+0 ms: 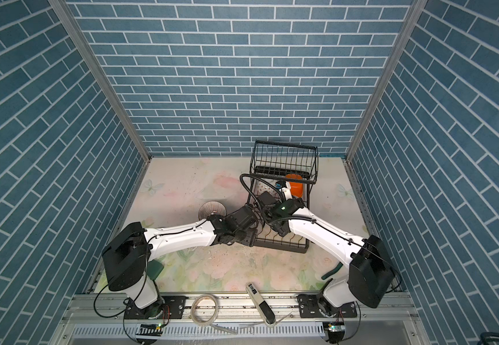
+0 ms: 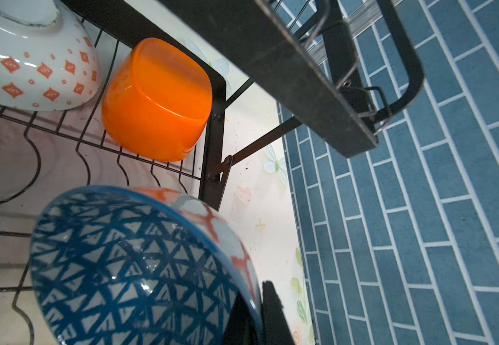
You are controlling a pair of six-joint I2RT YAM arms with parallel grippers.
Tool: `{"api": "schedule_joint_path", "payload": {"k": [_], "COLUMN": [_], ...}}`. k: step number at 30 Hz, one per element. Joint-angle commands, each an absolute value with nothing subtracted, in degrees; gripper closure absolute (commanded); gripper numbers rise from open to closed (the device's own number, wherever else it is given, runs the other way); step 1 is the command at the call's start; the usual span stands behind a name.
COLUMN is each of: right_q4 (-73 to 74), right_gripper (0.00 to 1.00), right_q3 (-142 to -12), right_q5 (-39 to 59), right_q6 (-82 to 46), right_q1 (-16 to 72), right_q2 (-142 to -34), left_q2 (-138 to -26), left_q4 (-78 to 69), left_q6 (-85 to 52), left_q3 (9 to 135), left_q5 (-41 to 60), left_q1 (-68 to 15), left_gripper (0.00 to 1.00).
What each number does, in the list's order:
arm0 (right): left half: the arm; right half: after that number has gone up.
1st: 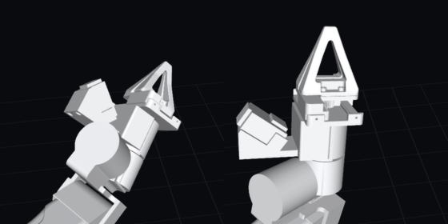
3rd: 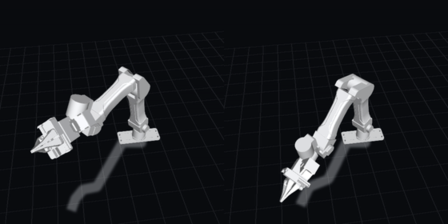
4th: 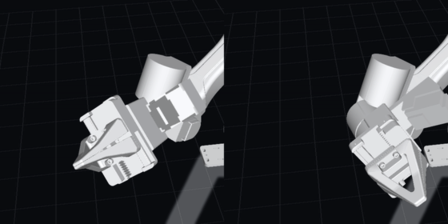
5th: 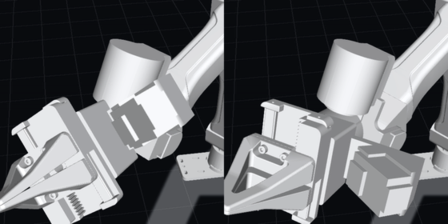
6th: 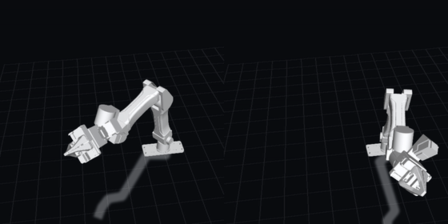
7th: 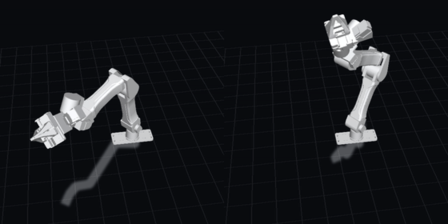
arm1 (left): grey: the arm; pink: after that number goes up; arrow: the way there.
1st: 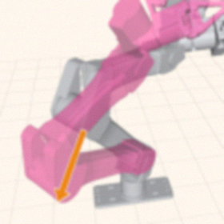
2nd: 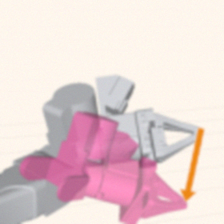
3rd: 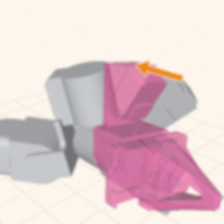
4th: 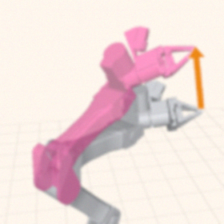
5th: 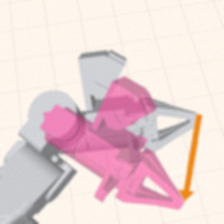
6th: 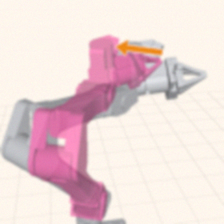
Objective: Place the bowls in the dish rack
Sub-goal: 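Open and withdraw the left gripper while the right gripper carries the bowl into the rack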
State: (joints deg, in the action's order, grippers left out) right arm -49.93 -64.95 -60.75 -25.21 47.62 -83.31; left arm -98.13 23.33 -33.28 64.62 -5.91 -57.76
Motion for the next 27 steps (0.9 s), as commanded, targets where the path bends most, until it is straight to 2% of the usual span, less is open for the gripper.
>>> {"api": "schedule_joint_path", "payload": {"k": [1, 27], "right_q4": [-49.1, -43.1], "right_gripper": [1.0, 1.0], "right_q3": [-64.6, -63.4], "right_q5": [-66.8, -70.6], "right_q6": [-27.2, -26.1], "right_q1": [47.6, 42.2], "right_q2": [-84.6, -96.6], "left_q2": [-99.6, -96.5], "left_q4": [23.6, 20.8], "left_q6": [-33.1, -31.5], "left_q3": [66.4, 64.3], "left_q5": [-3.9, -5.7], "left_q1": [-59.8, -60.5], "left_gripper": [0.26, 0.23]}}
